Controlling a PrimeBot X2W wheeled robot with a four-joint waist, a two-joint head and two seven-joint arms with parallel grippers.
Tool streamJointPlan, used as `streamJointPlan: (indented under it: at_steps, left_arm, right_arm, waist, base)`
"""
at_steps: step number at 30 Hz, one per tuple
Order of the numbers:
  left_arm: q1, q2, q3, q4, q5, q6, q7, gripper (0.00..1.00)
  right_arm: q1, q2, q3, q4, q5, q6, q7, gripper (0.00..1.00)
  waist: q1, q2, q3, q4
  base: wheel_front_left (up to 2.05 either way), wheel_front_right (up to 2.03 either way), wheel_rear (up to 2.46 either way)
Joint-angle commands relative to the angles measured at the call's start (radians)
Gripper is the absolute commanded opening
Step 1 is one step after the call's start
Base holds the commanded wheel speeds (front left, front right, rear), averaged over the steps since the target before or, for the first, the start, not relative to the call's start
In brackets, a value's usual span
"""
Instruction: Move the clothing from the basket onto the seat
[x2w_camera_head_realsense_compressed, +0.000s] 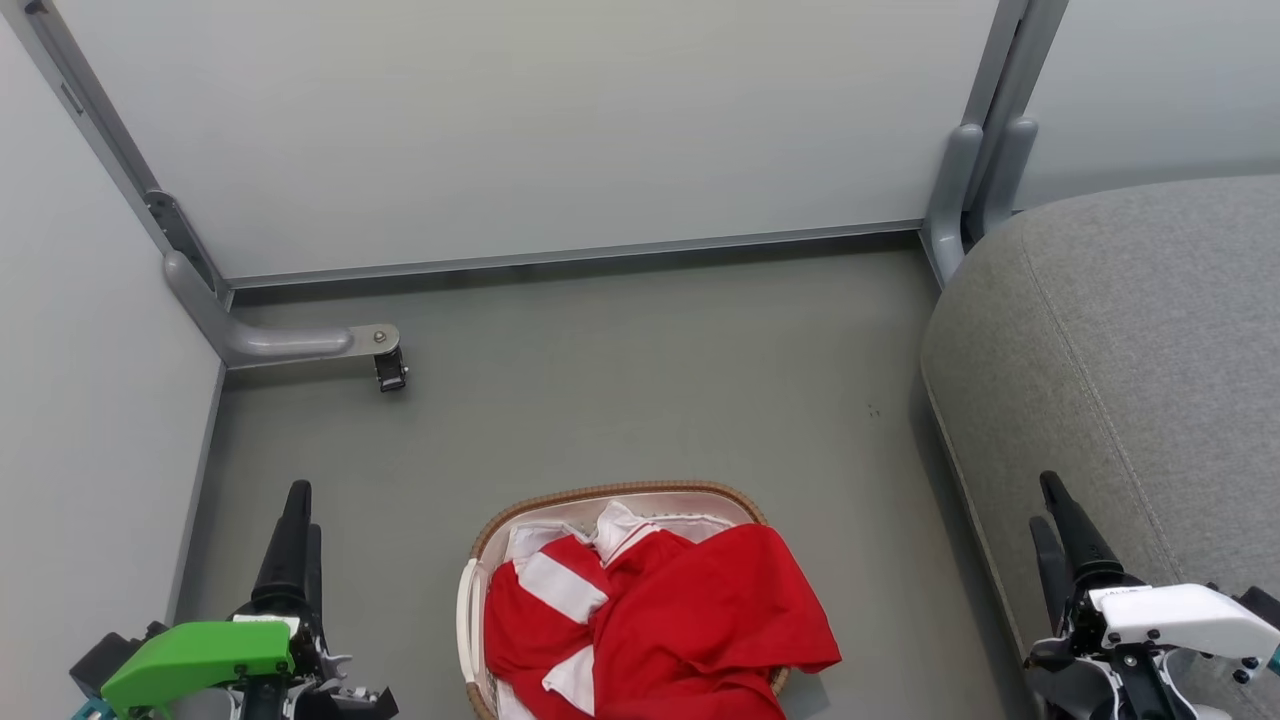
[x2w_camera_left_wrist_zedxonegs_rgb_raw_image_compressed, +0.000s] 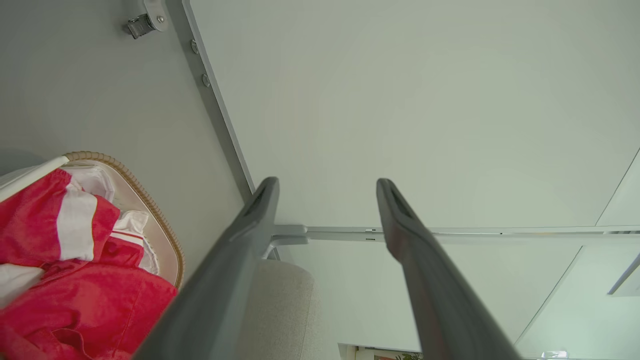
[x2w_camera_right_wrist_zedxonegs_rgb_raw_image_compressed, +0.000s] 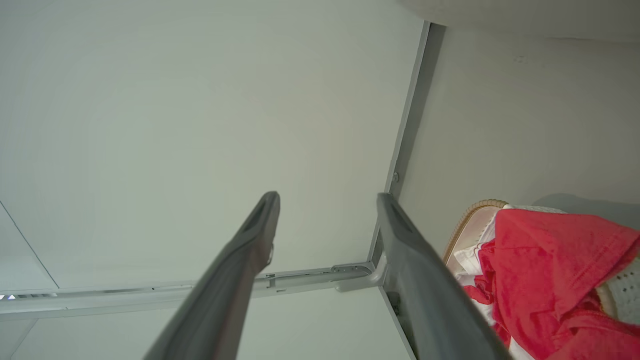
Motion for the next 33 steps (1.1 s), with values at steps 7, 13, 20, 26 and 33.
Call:
streamJointPlan:
  at_steps: [7,13,20,26,33]
  left_arm:
    - [-0.013,0.005,-0.015,-0.055,0.141,0.011,-0.041,1.00]
    - [-0.004,0.005,-0.028,-0.088,0.253,0.027,-0.065,1.00]
    - [0.013,0.006,-0.047,-0.109,0.378,0.043,-0.091,1.00]
    - [0.022,0.007,-0.069,-0.118,0.494,0.049,-0.112,1.00]
    - [0.032,0.007,-0.090,-0.121,0.618,0.061,-0.134,1.00]
  right_arm:
    - [-0.005,-0.007,-0.013,-0.062,-0.179,0.000,-0.041,1.00]
    - [0.000,-0.008,-0.010,-0.096,-0.279,0.000,-0.066,1.00]
    - [0.012,-0.009,0.000,-0.125,-0.402,0.000,-0.092,1.00]
    - [0.019,-0.010,0.026,-0.140,-0.537,0.000,-0.112,1.00]
    - [0.027,-0.011,0.058,-0.139,-0.686,0.000,-0.135,1.00]
  waist:
    - [0.0000,-0.0001,0.001,0.001]
    - [0.0000,-0.0001,0.001,0.001]
    - [0.0000,-0.0001,-0.001,0.003]
    - [0.0000,-0.0001,-0.002,0.004]
    - [0.0000,-0.0001,-0.003,0.005]
  base:
    - [0.00,0.00,0.00]
    - [0.00,0.00,0.00]
    - [0.00,0.00,0.00]
    - [0.00,0.00,0.00]
    - [0.00,0.00,0.00]
